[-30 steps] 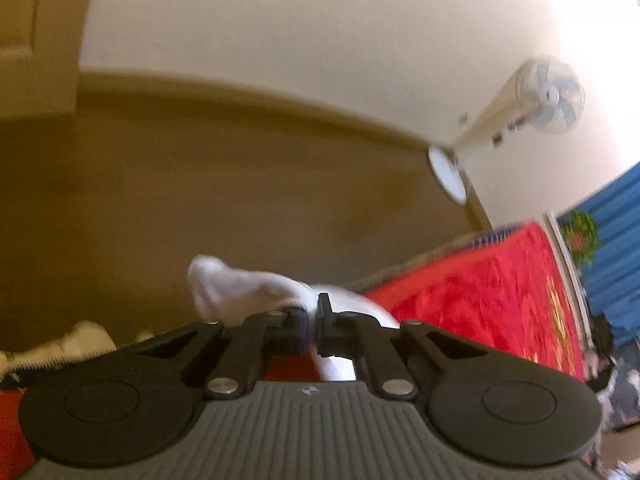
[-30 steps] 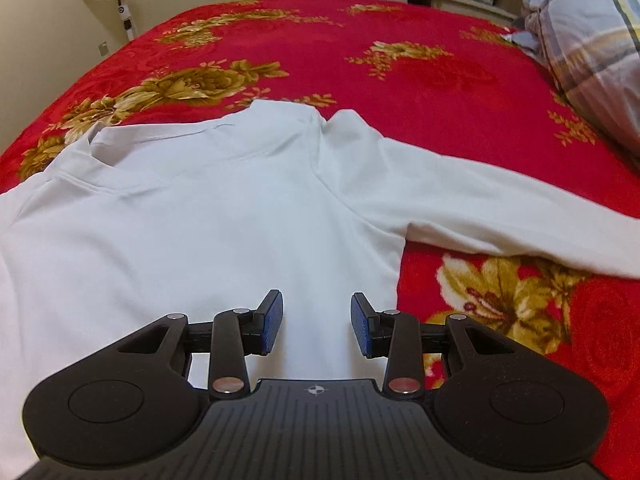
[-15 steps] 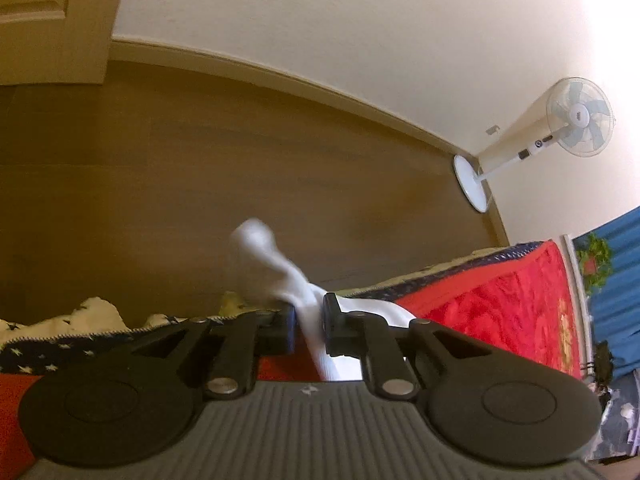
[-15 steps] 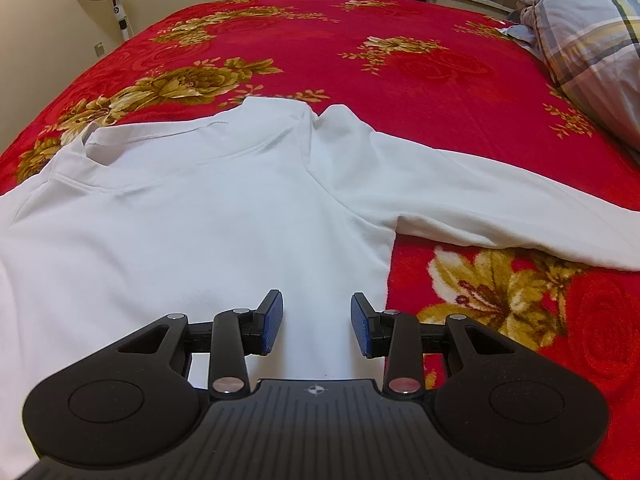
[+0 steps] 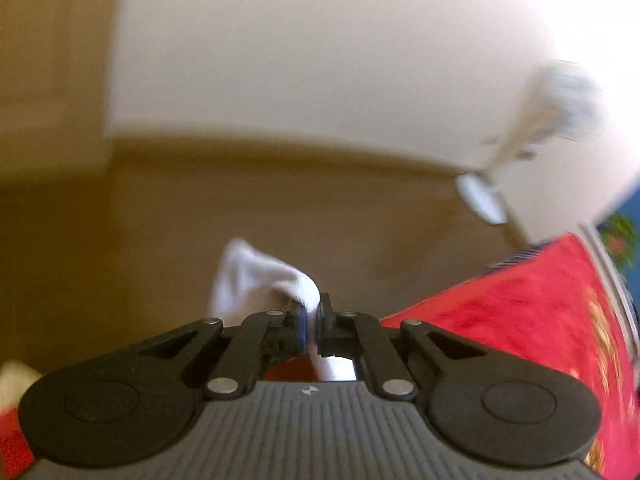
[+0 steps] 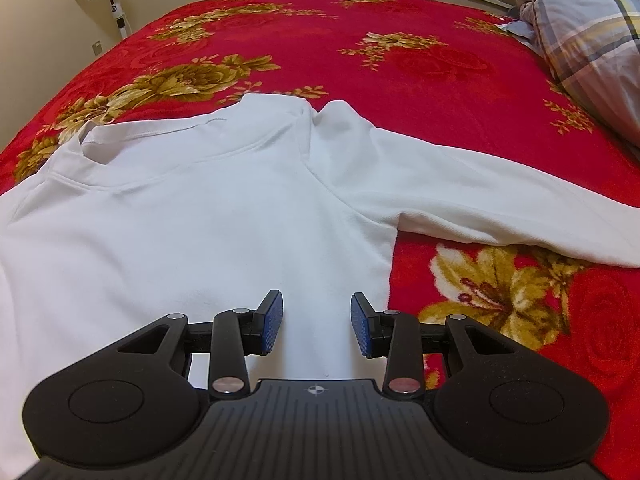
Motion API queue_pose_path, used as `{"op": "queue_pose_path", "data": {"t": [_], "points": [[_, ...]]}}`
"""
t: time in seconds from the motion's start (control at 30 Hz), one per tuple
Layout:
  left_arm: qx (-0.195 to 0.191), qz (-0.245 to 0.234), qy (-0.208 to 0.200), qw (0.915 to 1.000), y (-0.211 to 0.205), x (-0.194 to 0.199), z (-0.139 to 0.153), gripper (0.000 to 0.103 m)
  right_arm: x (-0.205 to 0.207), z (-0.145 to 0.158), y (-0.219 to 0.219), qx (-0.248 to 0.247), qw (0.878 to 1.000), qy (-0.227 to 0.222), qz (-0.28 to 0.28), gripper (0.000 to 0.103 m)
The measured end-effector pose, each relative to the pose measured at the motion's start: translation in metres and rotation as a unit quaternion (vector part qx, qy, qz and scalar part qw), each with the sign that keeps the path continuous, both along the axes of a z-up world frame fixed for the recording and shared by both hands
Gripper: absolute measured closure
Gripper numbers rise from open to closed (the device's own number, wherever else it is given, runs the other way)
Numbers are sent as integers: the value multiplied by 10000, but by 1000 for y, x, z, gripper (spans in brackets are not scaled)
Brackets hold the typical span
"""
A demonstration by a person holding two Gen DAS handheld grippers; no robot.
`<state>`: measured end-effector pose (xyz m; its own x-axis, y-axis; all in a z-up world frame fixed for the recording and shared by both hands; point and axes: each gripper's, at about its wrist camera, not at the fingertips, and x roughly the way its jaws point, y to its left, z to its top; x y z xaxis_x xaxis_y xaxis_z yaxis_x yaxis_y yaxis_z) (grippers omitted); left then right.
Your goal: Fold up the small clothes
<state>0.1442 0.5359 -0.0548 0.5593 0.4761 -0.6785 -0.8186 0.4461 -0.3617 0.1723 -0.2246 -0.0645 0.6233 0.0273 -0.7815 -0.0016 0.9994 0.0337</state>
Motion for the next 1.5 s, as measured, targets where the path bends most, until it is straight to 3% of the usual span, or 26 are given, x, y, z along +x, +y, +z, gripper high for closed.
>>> {"op": "queue_pose_path", "data": {"t": [0.07, 0.1, 0.17, 0.27, 0.37, 0.43, 0.47, 0.5, 0.53, 0.57, 0.63, 0.7, 0.83, 0.9, 0.93, 0.97, 1.13, 1.2, 1.3, 1.4, 1.5], "points": [[499, -712, -464, 9951, -44, 18, 34, 98, 0, 3, -3, 9, 9999, -65, -78, 64], [669, -1136, -735, 9885, -72, 27, 49, 98, 0, 5, -4, 28, 9999, -112, -120, 64], [896, -1962, -1181, 9693, -130, 44, 72, 99, -1, 9, -7, 100, 9995, -224, -193, 64], [1010, -3204, -1536, 9293, -228, 65, 90, 98, -3, 15, -11, 281, 9985, -384, -274, 64], [803, -4519, -1628, 8734, -333, 78, 92, 98, -4, 21, -13, 476, 9969, -561, -274, 64], [40, -5529, -1348, 8223, -395, 85, 79, 84, -4, 25, -12, 596, 9958, -656, -221, 64], [-314, -5966, -1117, 7941, -418, 89, 72, 84, -3, 27, -12, 668, 9952, -692, -191, 64], [-433, -6191, -958, 7782, -434, 87, 71, 84, -2, 28, -12, 733, 9947, -703, -181, 64], [-344, -6188, -858, 7801, -440, 85, 72, 84, -1, 28, -11, 828, 9940, -695, -177, 64], [-254, -6114, -765, 7872, -438, 84, 75, 84, 1, 29, -11, 961, 9930, -670, -171, 64], [-126, -5832, -666, 8095, -420, 87, 83, 84, 3, 30, -9, 1216, 9906, -612, -145, 64], [296, -5470, -622, 8343, -395, 81, 90, 84, 4, 31, -5, 1389, 9887, -563, -50, 64], [1020, -4746, -601, 8722, -344, 58, 81, 80, 8, 25, 12, 1420, 9889, -393, 170, 64], [1194, -4441, -104, 8879, -331, 63, 66, 81, 11, 17, 19, 1427, 9893, -240, 201, 64], [1208, -4173, 216, 9005, -325, 68, 60, 81, 14, 13, 23, 1430, 9894, -166, 204, 64], [1193, -4053, 108, 9063, -317, 65, 59, 81, 16, 9, 25, 1427, 9895, -106, 203, 64], [1866, -3752, 307, 9075, -304, 76, 57, 78, 32, -7, 40, 1349, 9906, 98, 200, 64], [1716, -3640, 199, 9152, -294, 75, 59, 79, 37, -13, 47, 1225, 9922, 138, 208, 64], [1402, -3543, 126, 9245, -280, 71, 60, 79, 37, -17, 54, 1067, 9938, 27, 321, 101], [1190, -3518, 110, 9284, -272, 74, 60, 79, 35, -3, 54, 1018, 9933, -412, 357, 102], [1128, -3536, 116, 9285, -269, 78, 58, 79, 29, 32, 37, 1312, 9845, -1128, 270, 103]]}}
